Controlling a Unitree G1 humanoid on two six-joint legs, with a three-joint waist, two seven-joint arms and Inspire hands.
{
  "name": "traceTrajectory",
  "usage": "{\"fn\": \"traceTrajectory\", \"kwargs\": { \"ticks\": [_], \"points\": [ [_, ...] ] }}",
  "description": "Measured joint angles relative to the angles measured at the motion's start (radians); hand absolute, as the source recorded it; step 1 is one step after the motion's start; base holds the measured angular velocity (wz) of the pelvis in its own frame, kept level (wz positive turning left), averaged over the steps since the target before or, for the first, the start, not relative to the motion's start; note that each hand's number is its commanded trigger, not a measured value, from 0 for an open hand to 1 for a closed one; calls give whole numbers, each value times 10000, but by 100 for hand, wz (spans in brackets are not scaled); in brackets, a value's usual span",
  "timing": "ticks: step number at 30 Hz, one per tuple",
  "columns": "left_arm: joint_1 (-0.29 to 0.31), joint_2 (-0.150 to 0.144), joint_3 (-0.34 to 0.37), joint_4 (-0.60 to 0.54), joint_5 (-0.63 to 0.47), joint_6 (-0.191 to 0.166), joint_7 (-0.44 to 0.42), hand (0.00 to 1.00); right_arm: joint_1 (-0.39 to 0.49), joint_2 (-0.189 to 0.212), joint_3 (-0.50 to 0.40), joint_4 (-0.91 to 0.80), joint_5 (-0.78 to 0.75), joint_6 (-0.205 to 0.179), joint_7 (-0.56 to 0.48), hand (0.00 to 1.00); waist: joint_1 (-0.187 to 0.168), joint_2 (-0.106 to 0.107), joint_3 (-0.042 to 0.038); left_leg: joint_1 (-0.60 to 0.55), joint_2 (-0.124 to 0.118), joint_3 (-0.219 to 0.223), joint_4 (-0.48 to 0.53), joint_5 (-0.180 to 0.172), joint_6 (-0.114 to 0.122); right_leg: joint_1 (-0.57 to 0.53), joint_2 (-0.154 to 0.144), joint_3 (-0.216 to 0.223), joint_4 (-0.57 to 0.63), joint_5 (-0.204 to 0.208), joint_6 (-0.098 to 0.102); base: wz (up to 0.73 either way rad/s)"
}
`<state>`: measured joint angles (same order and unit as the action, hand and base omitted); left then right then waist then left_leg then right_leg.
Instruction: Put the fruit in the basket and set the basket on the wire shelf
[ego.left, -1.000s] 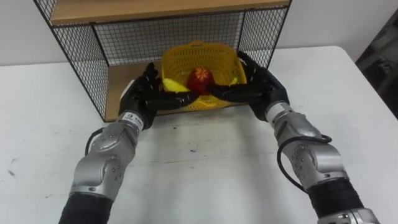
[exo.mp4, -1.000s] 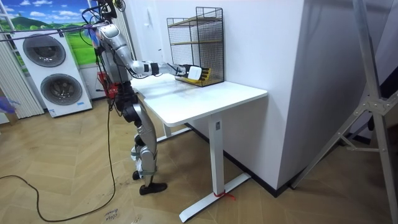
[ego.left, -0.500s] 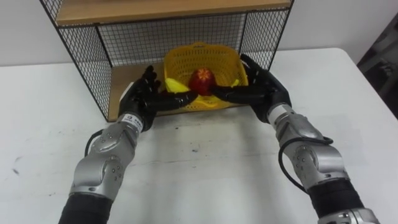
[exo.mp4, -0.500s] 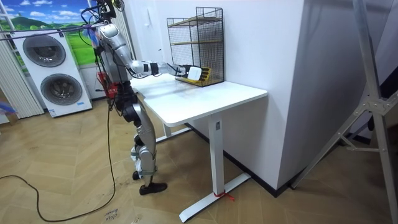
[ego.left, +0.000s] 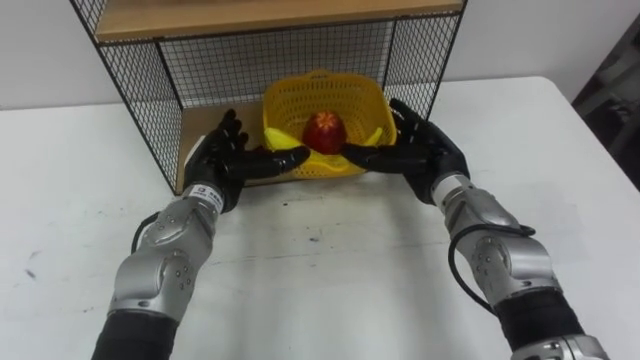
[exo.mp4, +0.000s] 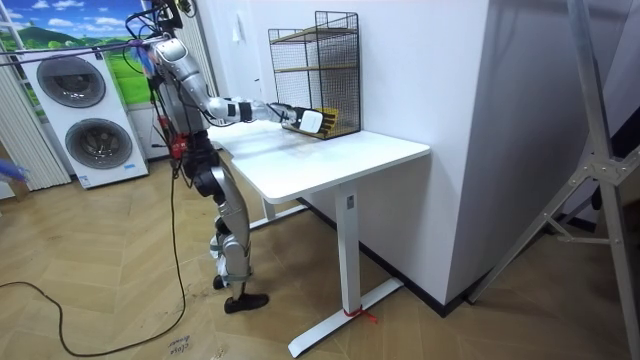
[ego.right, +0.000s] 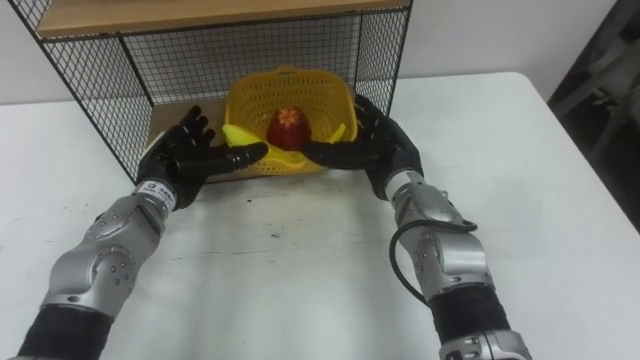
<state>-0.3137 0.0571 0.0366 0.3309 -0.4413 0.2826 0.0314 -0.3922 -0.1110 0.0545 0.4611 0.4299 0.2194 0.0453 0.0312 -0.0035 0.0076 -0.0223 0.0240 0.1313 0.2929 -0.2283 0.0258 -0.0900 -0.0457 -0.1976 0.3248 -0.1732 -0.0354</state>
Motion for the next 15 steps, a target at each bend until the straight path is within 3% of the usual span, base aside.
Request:
{"fn": "traceTrajectory", "kwargs": {
  "ticks": [11, 13, 15],
  "points": [
    [-6, 49, 334, -364, -209, -3, 96, 0, 0, 4, -6, -661, 33, 3, -2, 0, 20, 36, -49, -72, 0, 91, -2, 12, 9, -174, -15, 66, 49, -2, 3, -2],
    [-7, 212, 407, -572, -264, -36, 167, 0, 0, -7, -6, -916, 55, -8, -6, 0, 3, 53, -106, -2, 3, 91, -21, 13, 8, -93, -12, 60, 56, -1, 3, 0],
    [-7, 357, 407, -753, -280, -38, 250, 0, 1, -21, -7, -1083, 58, -9, -13, 0, -8, 55, -108, 35, 3, 88, -24, 13, 8, -49, -12, 55, 56, 1, 5, 0]
  ]
}}
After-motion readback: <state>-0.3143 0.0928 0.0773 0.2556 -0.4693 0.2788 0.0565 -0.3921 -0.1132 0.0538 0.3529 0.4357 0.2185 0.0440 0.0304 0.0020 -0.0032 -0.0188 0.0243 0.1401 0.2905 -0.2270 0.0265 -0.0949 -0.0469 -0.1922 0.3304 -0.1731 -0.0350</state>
